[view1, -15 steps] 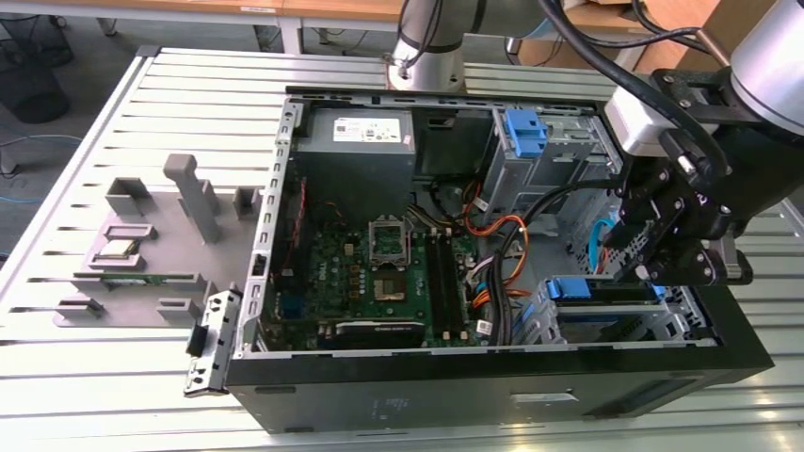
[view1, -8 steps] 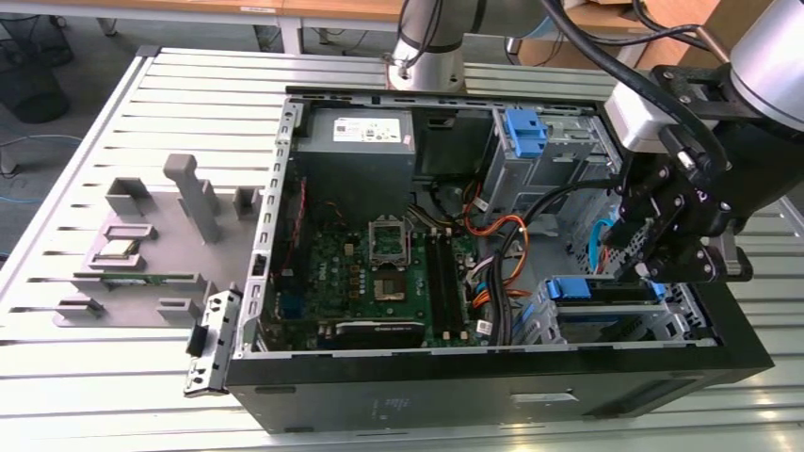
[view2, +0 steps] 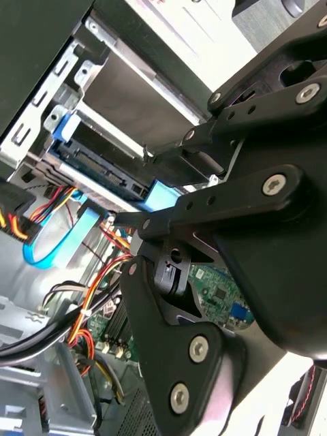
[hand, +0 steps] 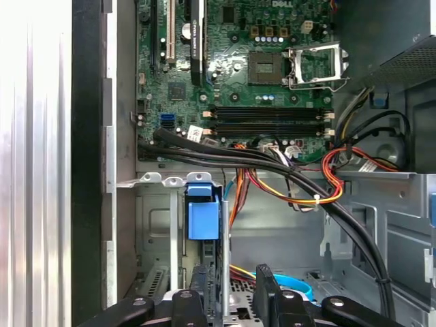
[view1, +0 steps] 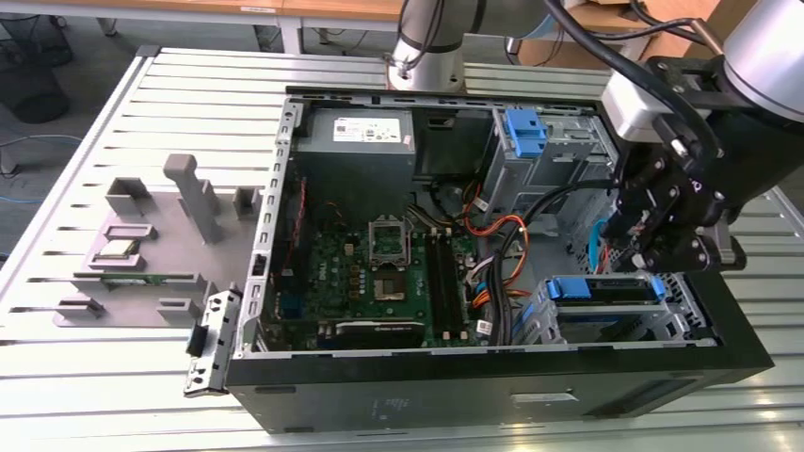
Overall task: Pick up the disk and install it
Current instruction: 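Insert the first disk wire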
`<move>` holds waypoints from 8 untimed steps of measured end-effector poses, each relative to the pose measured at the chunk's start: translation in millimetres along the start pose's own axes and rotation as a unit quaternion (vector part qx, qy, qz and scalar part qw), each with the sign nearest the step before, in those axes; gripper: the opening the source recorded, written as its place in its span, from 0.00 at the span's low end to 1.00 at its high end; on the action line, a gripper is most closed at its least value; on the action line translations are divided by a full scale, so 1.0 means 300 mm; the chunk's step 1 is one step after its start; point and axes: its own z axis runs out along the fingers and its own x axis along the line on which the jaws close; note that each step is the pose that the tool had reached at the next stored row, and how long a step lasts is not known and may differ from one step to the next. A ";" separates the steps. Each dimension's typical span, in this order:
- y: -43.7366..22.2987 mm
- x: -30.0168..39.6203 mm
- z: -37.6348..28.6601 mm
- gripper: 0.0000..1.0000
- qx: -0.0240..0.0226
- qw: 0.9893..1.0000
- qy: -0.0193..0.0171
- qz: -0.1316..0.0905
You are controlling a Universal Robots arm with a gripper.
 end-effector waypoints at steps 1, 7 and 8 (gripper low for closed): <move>0.000 -0.005 0.001 0.42 0.000 1.000 0.000 0.000; -0.003 -0.026 0.002 0.42 0.000 1.000 0.000 0.000; -0.005 -0.028 0.003 0.42 0.000 1.000 0.000 0.000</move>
